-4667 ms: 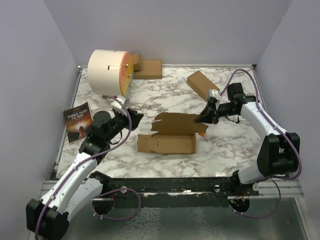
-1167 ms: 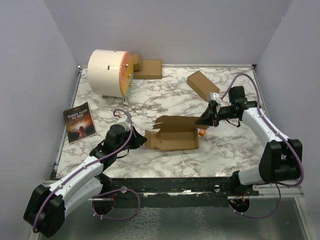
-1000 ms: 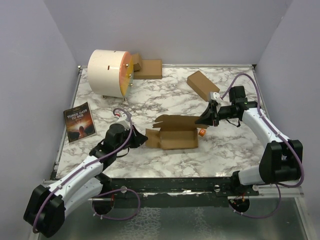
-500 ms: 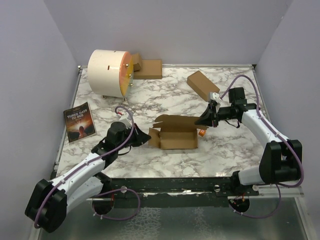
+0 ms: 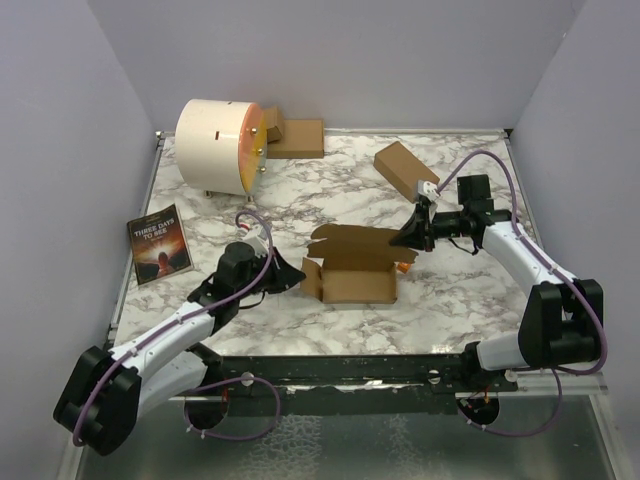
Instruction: Fold the paper box
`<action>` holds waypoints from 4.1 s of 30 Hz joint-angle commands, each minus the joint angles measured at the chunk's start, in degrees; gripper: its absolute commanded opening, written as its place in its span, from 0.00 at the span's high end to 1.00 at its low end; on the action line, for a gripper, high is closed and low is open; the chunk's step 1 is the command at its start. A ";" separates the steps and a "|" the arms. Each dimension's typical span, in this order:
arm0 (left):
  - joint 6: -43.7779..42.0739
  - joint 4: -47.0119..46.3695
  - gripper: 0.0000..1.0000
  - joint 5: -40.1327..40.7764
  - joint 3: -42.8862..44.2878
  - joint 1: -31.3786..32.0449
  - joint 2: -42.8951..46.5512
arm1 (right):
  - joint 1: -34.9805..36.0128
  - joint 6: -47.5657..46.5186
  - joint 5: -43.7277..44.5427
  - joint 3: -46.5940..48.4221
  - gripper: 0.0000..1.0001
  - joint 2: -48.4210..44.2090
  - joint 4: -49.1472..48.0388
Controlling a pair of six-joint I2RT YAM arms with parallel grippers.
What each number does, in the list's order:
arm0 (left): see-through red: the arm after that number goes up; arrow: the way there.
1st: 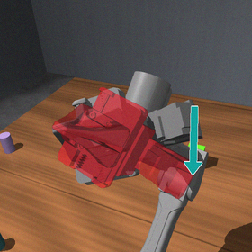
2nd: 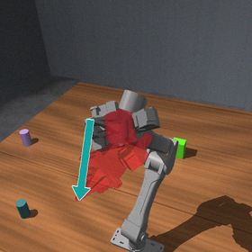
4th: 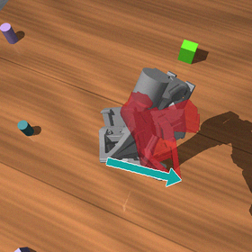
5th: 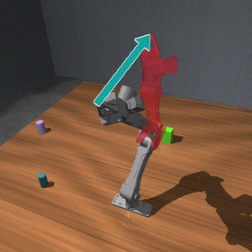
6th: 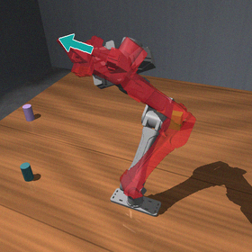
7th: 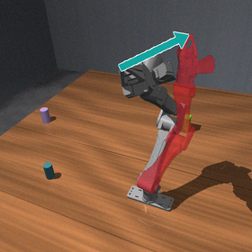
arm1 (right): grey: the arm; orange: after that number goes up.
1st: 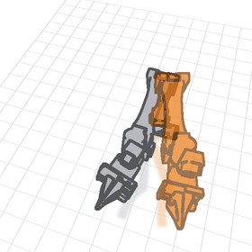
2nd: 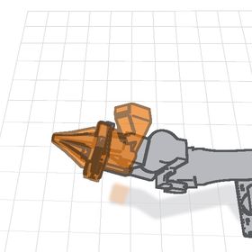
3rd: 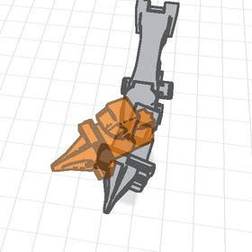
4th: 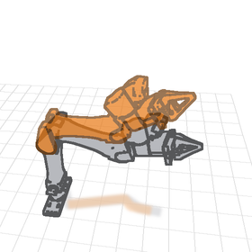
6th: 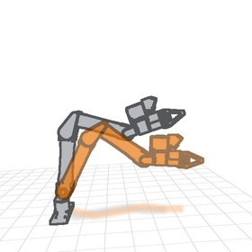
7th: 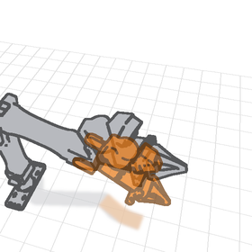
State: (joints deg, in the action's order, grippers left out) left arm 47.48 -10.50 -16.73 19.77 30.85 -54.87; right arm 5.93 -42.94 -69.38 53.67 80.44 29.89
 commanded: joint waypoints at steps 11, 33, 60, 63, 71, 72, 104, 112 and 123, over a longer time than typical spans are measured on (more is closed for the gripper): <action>-2.45 -4.92 0.94 -5.15 3.66 0.02 -5.27 | 0.17 2.33 1.18 -0.85 0.99 -1.25 -2.39; -0.02 -10.81 0.54 -7.20 0.58 -0.03 -6.11 | 0.22 1.98 1.62 -0.67 0.99 -1.12 -2.03; 11.18 -28.90 0.67 -9.43 -6.64 -1.49 -8.48 | 0.22 1.72 1.98 -0.56 0.99 -0.91 -1.61; 11.90 -29.88 0.68 -9.44 -7.07 -1.66 -9.03 | 0.15 1.76 1.98 -0.58 0.99 -0.95 -1.59; 13.67 -33.20 0.83 -9.48 -8.07 -2.24 -11.42 | 0.17 1.57 1.89 -0.51 0.99 -0.99 -1.37; 13.87 -33.52 0.84 -9.52 -8.20 -2.20 -11.73 | 0.21 1.56 1.89 -0.55 0.99 -0.97 -1.41; 19.91 -45.65 1.00 -9.20 -13.06 -3.94 -16.99 | 0.22 1.38 1.80 -0.36 0.99 -0.91 -1.01; 22.30 -49.81 0.97 -10.01 -14.61 -6.11 -17.73 | 0.22 1.31 1.80 -0.41 0.99 -0.90 -1.02; 20.51 -49.00 0.97 -10.67 -16.20 -8.76 -18.33 | 0.22 1.10 1.71 -0.31 0.99 -0.66 -0.82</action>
State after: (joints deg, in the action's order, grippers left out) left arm 69.06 -57.41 -25.56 4.47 22.81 -72.64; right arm 5.93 -41.21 -68.16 53.25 80.44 28.71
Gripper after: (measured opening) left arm 0.032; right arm 0.017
